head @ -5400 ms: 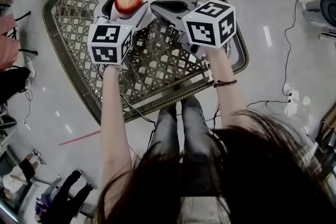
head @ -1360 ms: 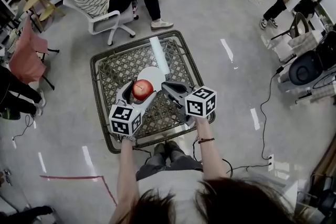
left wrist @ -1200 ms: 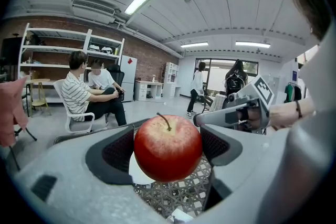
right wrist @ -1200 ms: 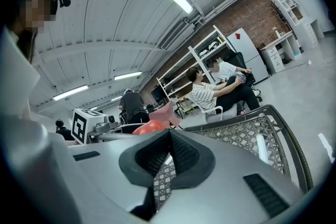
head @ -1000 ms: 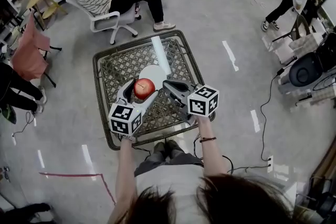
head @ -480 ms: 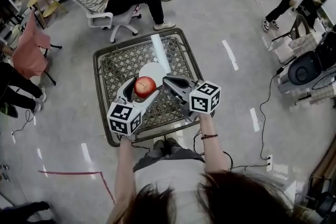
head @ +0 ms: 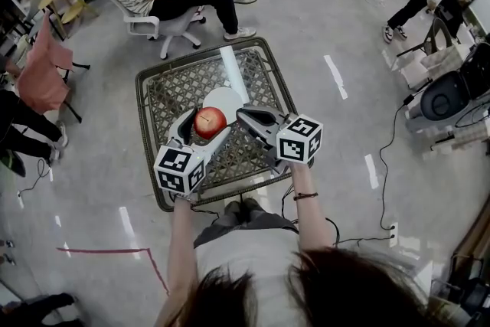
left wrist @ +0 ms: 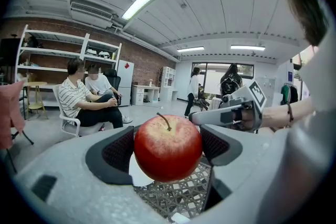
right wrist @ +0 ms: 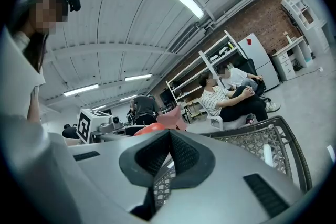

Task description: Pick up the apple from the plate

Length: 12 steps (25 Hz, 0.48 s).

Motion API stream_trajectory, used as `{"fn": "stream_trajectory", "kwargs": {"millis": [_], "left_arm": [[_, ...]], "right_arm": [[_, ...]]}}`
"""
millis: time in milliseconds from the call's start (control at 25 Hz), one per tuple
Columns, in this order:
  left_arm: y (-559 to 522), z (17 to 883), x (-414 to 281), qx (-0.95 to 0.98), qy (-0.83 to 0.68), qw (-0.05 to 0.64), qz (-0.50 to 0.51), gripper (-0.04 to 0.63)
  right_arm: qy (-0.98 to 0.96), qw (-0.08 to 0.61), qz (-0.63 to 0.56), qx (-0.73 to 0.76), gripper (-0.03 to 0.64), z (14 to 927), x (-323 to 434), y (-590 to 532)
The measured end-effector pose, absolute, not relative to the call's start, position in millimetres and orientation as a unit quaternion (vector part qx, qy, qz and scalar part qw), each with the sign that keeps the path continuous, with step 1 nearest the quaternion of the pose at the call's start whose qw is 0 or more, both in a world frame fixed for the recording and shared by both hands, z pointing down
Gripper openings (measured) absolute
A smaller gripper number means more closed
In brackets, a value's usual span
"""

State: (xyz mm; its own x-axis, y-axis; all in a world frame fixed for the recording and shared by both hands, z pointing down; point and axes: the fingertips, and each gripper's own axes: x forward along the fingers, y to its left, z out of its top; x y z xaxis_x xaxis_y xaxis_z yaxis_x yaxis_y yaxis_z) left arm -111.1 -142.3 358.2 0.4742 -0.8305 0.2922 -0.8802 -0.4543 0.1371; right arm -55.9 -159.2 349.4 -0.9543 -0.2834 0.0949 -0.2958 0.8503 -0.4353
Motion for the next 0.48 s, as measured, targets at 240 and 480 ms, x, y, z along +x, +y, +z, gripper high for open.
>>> {"fn": "stream_trajectory", "kwargs": {"millis": [240, 480], "left_arm": [[-141.2, 362.9, -114.0, 0.848, -0.502, 0.142, 0.088, 0.399], [-142.2, 363.8, -114.8, 0.85, -0.499, 0.145, 0.088, 0.399]], "right_arm": [[-0.961, 0.013, 0.231, 0.15, 0.008, 352.4, -58.3, -157.9], [-0.961, 0.015, 0.233, 0.15, 0.009, 354.1, -60.5, -157.9]]}}
